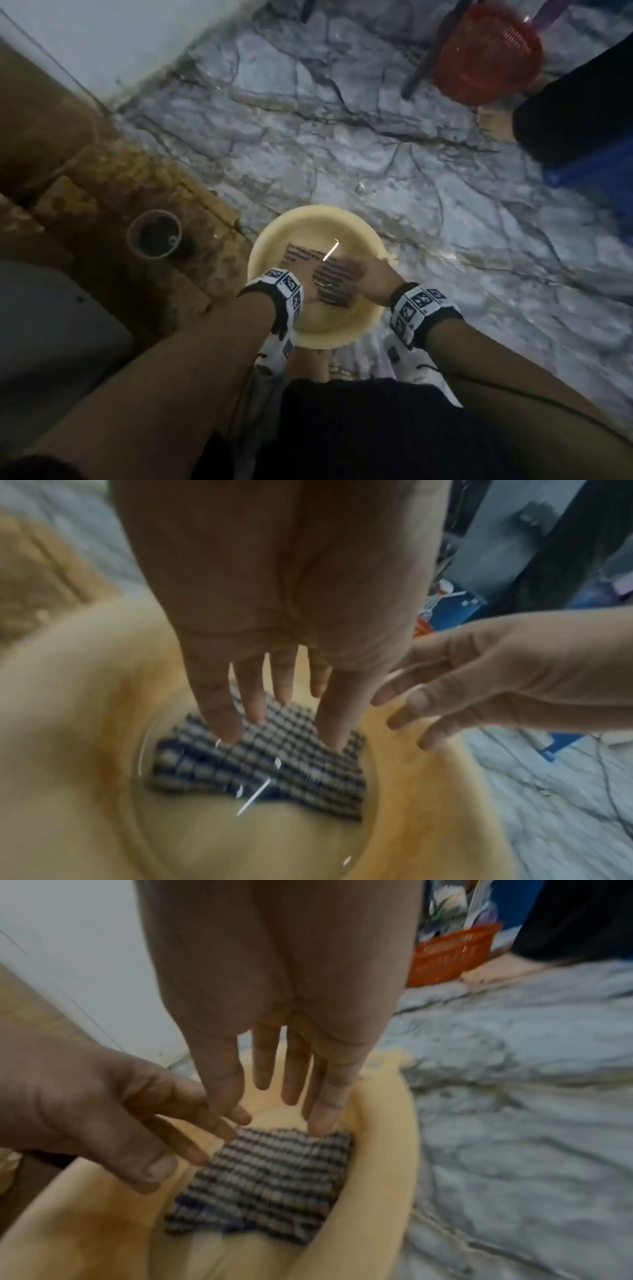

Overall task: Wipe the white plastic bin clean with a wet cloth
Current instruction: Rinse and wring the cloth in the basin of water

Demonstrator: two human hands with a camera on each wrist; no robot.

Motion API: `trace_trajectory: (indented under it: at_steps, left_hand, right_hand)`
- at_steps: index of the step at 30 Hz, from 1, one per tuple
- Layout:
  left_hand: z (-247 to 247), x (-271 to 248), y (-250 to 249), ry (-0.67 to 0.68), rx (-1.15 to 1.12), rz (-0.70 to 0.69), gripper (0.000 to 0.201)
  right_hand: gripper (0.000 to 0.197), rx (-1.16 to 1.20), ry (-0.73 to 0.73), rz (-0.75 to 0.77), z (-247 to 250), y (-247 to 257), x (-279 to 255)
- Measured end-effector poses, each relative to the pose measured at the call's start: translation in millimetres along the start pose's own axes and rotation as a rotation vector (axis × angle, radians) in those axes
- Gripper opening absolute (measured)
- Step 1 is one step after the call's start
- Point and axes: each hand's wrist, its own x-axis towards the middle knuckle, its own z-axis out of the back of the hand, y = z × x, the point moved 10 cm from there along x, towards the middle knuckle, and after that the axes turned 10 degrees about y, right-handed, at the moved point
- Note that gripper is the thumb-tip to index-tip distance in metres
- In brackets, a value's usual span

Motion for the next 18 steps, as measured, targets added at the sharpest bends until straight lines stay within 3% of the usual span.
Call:
trace_trajectory:
  at_steps: [2, 5, 7, 11, 14, 18]
  left_hand:
    - [-6, 26, 12, -0.044, 0.019, 0.022, 0.047]
    - [-23, 40, 23, 0.017, 0.024, 0.066, 0.077]
    - [-29, 44, 31, 0.066, -0.007, 0.101, 0.087]
    - [-25, 54, 44, 0.003, -0.024, 0.146, 0.080]
    - [-22, 49, 43, -0.016, 0.012, 0.157, 0.075]
    - [-16, 42, 39, -0.056, 0.108, 0.114, 0.064]
  right_hand:
    - [0.056, -0.008, 0.024, 0.037, -7, 2, 24]
    - [0.073, -0.212, 0.040, -0.015, -20, -3, 50]
    - [0.093, -0.339, 0.054, -0.104, -24, -17, 62]
    - [0.113, -0.463, 0.143, -0.252, -45, -38, 68]
    - [0.100, -0.594, 0.110, -0.259, -57, -42, 67]
    - [0.059, -0.835, 0.008, -0.163, -62, -26, 60]
